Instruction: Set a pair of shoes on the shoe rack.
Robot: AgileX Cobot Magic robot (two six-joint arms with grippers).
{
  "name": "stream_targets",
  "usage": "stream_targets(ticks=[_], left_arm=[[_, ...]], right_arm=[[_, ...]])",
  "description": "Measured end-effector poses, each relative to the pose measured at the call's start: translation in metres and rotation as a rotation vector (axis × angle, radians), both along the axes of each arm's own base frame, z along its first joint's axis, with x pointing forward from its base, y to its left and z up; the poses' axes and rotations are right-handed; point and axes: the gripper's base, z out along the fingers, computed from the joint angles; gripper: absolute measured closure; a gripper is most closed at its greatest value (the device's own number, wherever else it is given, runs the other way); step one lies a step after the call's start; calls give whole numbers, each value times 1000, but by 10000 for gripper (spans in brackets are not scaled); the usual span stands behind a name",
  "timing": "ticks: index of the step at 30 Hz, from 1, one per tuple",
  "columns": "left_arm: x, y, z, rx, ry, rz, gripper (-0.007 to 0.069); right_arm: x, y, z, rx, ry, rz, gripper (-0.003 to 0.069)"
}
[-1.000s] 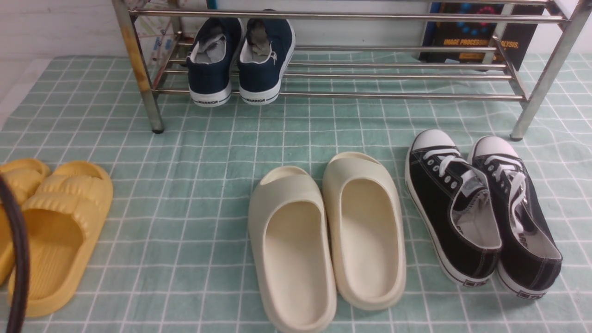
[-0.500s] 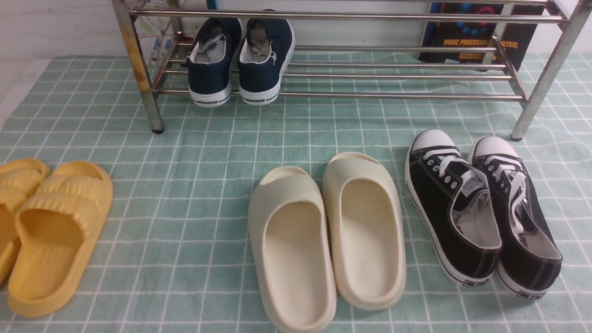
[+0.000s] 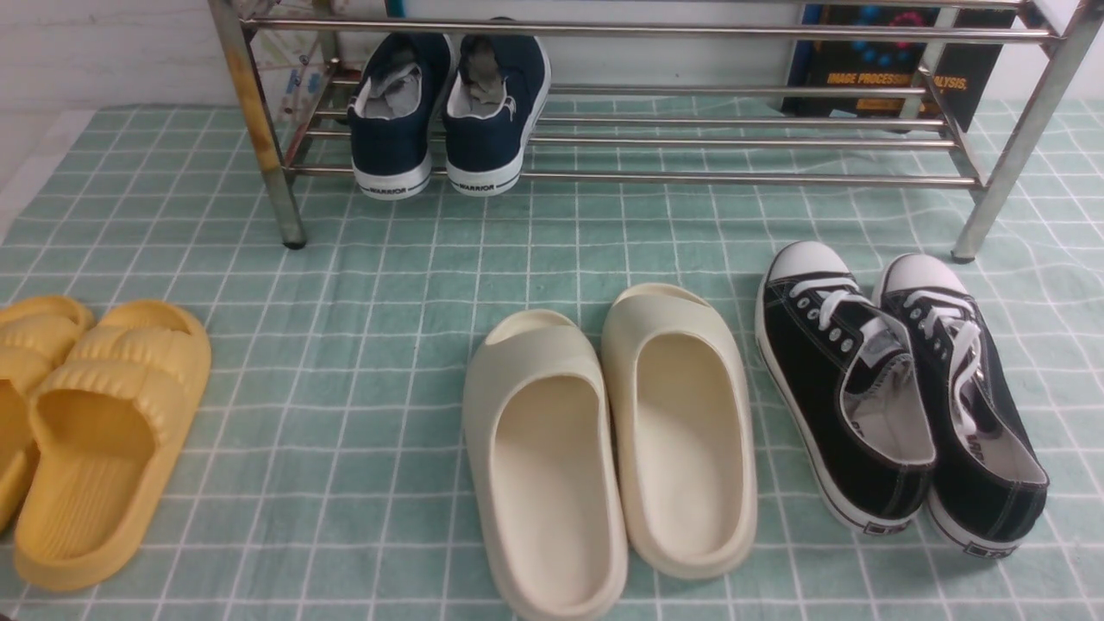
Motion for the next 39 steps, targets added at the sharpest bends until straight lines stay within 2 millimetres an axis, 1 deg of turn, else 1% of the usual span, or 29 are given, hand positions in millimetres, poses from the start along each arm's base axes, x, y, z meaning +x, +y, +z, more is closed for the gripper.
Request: stream_targets(ticks=[1,3,5,9,10,12,13,18,27,39], left_arm=[[0,0,1,0,-16,0,638],[4,1,-23,12,-64,14,638],[4,1,-35,23,-66,17,638],[7,1,-58,26,-1,18,638],[7,1,-58,26,1,18,638],[8,1,-71,23,60,18,638],[8,1,-74,22,75,18,638],[8,1,-79,15,98,18,638],[5,1,-91,6,231,20,638],[5,1,-91,4,237,20,638]], right_arm=[[0,0,0,0,0,0,419],[0,0,0,0,0,0,419],[0,0,0,0,0,0,419],[0,0,0,0,0,0,419],[0,0,0,0,0,0,419],[0,0,0,0,0,0,419],[0,0,0,0,0,0,419],[0,0,0,0,0,0,419],[0,0,0,0,0,0,419],[0,0,0,0,0,0,419]])
